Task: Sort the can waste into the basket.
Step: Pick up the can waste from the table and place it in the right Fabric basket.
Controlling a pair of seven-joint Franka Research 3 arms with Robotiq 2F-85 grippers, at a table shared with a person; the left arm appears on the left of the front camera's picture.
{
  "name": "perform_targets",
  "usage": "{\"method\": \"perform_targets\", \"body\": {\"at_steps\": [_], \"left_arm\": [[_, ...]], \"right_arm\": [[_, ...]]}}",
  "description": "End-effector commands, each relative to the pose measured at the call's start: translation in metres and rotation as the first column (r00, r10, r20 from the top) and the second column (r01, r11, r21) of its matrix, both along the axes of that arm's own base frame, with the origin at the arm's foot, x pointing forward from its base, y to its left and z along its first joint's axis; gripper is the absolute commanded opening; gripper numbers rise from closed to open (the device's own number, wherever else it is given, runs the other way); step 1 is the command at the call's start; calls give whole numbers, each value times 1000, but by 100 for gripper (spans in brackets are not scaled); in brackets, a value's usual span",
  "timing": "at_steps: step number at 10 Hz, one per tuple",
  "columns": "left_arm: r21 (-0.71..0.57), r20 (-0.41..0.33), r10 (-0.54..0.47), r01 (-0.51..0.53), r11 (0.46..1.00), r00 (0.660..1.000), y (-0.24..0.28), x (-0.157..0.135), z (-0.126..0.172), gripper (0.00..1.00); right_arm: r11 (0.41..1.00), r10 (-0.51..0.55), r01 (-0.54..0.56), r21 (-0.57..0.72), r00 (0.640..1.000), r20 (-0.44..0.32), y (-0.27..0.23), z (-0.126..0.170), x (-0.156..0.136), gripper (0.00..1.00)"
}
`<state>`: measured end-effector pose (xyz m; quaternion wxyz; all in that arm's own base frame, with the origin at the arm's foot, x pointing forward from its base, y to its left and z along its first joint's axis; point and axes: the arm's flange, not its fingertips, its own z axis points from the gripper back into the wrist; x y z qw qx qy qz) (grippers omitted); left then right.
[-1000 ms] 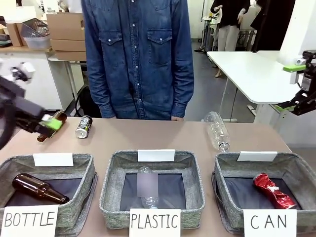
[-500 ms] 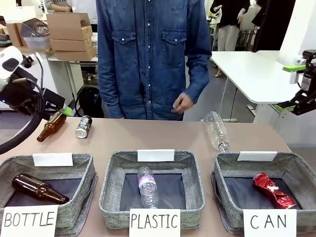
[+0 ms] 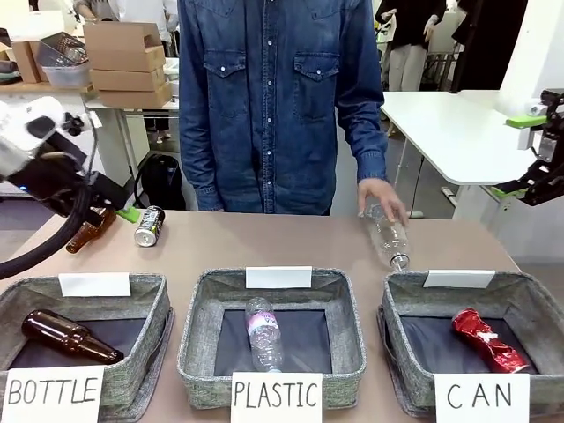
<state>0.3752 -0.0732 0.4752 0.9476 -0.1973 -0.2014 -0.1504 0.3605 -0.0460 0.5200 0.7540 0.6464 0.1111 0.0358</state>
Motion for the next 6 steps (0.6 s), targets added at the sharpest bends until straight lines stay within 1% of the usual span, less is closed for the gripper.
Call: {"method": "perform_targets", "body": {"at_steps": [1, 2, 3, 4, 5, 6], "left_arm": [[140, -22, 132, -128, 982, 991, -22, 72, -7, 100], [204, -9, 218, -212, 956, 976, -27, 106, -10, 100], [250, 13, 310, -303, 920, 951, -30, 138, -17, 100], [276, -23, 365, -345, 897, 931, -27, 163, -26, 100], [293, -39, 451, -421, 858, 892, -18, 183, -36, 100], [292, -73, 454, -416, 861, 888, -10, 195, -47, 100]], "right_arm": [[1000, 18, -18, -6, 1000, 16, -3, 1, -2, 100], [1000, 18, -18, -6, 1000, 16, -3, 1, -2, 100], [1000, 18, -18, -6, 1000, 16, -3, 1, -2, 100], [1000, 18, -18, -6, 1000, 16, -3, 1, -2, 100], [1000, 18, -18, -6, 1000, 16, -3, 1, -2, 100], [1000, 18, -18, -6, 1000, 16, -3, 1, -2, 100]]}}
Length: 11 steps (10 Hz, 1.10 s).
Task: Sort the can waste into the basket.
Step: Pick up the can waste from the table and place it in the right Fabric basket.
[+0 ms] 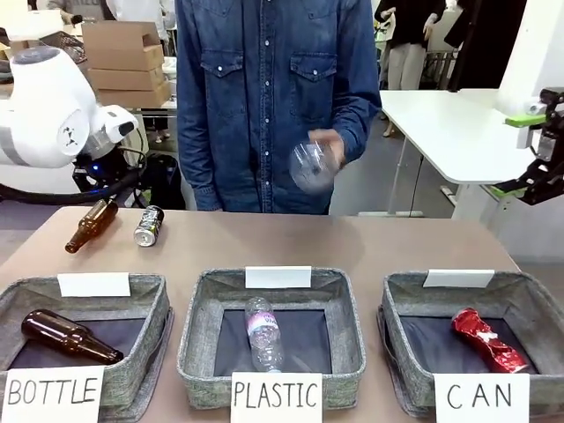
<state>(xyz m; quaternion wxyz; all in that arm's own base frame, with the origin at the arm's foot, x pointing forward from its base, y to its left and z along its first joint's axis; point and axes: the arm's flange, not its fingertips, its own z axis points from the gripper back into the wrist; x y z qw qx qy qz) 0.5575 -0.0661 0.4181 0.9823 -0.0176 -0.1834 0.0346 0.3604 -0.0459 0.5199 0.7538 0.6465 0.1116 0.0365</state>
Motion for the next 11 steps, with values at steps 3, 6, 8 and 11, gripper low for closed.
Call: {"method": "perform_targets", "body": {"at_steps": [3, 6, 8, 11], "left_arm": [[-120, -142, -26, 8, 993, 989, -12, 42, -34, 100], [-97, -221, -4, -18, 995, 975, -18, 56, -74, 100], [-70, -242, 21, -39, 997, 970, -21, 58, -89, 100], [-69, -255, 28, -47, 996, 967, -18, 58, -98, 100]], "right_arm": [[1000, 17, -17, -6, 1000, 16, -3, 1, -2, 100], [1000, 17, -17, -6, 1000, 16, -3, 1, -2, 100], [1000, 17, -17, -6, 1000, 16, -3, 1, -2, 100], [1000, 17, -17, -6, 1000, 16, -3, 1, -2, 100]]}}
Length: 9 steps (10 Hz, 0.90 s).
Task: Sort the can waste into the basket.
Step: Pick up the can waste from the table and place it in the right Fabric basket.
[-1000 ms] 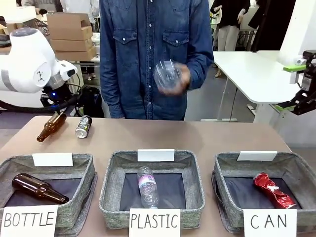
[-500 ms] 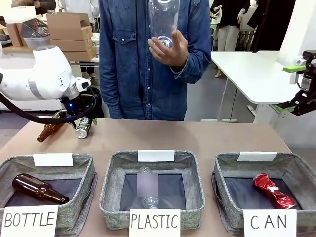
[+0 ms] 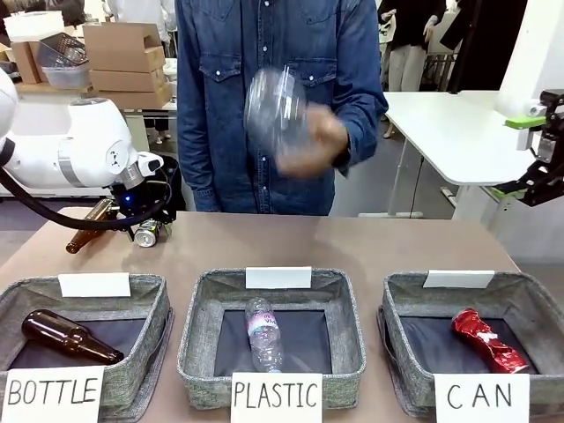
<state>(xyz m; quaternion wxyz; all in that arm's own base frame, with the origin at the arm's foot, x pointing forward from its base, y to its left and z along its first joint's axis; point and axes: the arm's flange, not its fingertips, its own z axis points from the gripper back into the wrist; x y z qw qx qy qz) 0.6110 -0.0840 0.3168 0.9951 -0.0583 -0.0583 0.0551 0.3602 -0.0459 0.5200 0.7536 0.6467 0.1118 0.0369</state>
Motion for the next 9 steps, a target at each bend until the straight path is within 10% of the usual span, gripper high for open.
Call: {"method": "perform_targets", "body": {"at_steps": [1, 4, 9], "left_arm": [[35, -2, 36, -36, 999, 999, 0, 6, 2, 100], [111, 33, 65, -68, 991, 997, -1, 7, 1, 8], [104, 37, 50, -54, 993, 998, 1, 6, 5, 0]], "right_arm": [[1000, 16, -16, -7, 1000, 15, -3, 1, -2, 100], [1000, 16, -16, -7, 1000, 15, -3, 1, -2, 100], [1000, 16, -16, -7, 1000, 15, -3, 1, -2, 100]]}}
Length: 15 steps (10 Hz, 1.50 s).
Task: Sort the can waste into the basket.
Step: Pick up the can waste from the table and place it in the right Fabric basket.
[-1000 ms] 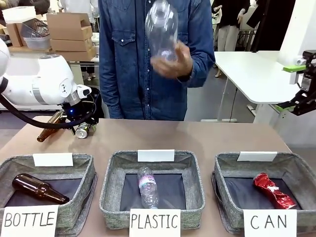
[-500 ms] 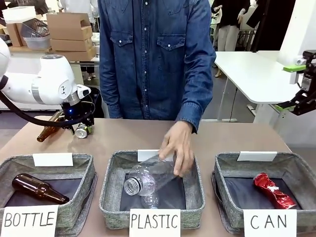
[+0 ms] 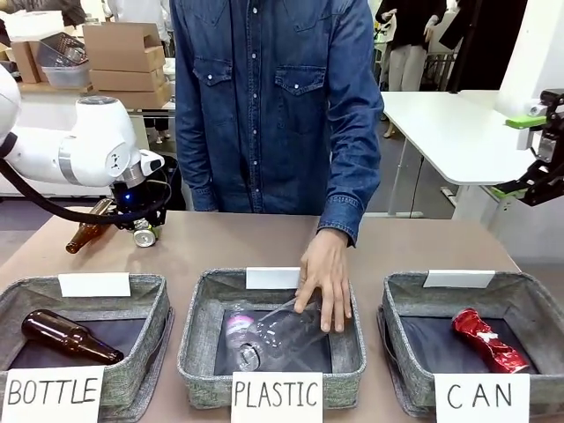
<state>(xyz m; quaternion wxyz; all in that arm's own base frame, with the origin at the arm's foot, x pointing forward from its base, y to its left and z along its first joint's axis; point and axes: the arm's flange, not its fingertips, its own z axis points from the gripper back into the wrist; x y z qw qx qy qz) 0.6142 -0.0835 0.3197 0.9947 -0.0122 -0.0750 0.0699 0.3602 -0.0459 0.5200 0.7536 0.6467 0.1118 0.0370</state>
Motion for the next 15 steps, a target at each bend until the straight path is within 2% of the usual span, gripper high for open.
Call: {"method": "perform_targets", "body": {"at_steps": [1, 3, 4, 5, 6, 7, 8, 9, 10, 11, 12, 13, 14, 15], "left_arm": [[2, 9, 26, -26, 1000, 1000, 2, 3, 3, 0], [-28, -9, 17, -18, 999, 1000, 1, -4, 10, 0], [-69, 5, -62, 62, 996, 998, 0, -19, 31, 0], [-130, 48, -197, 202, 971, 979, -3, -58, 76, 0], [-196, 85, -372, 382, 903, 924, -5, -105, 120, 0], [-211, 141, -479, 499, 841, 866, -6, -156, 159, 0], [-159, 166, -637, 658, 736, 753, -4, -213, 186, 0], [-51, 180, -801, 819, 572, 571, 1, -274, 200, 0], [18, 155, -943, 954, 300, 294, 10, -316, 197, 0], [109, 134, -987, 988, 105, 90, 13, -350, 185, 0], [225, 128, -991, 974, -4, -34, 16, -376, 176, 0], [310, 172, -973, 946, -94, -153, 26, -398, 174, 0], [322, 221, -953, 938, -131, -209, 31, -406, 172, 0], [323, 293, -942, 944, -62, -162, 32, -405, 171, 0]], "right_arm": [[1000, 16, -15, -7, 1000, 15, -3, 1, -2, 100], [1000, 16, -15, -7, 1000, 15, -3, 1, -2, 100], [1000, 16, -15, -7, 1000, 15, -3, 1, -2, 100], [1000, 16, -15, -7, 1000, 15, -3, 1, -2, 100], [1000, 16, -15, -7, 1000, 15, -3, 1, -2, 100], [1000, 16, -15, -7, 1000, 15, -3, 1, -2, 100], [1000, 16, -15, -7, 1000, 15, -3, 1, -2, 100], [1000, 16, -15, -7, 1000, 15, -3, 1, -2, 100], [1000, 16, -15, -7, 1000, 15, -3, 1, -2, 100], [1000, 16, -15, -7, 1000, 15, -3, 1, -2, 100], [1000, 16, -15, -7, 1000, 15, -3, 1, -2, 100], [1000, 16, -15, -7, 1000, 15, -3, 1, -2, 100], [1000, 16, -15, -7, 1000, 15, -3, 1, -2, 100], [1000, 16, -15, -7, 1000, 15, -3, 1, -2, 100]]}}
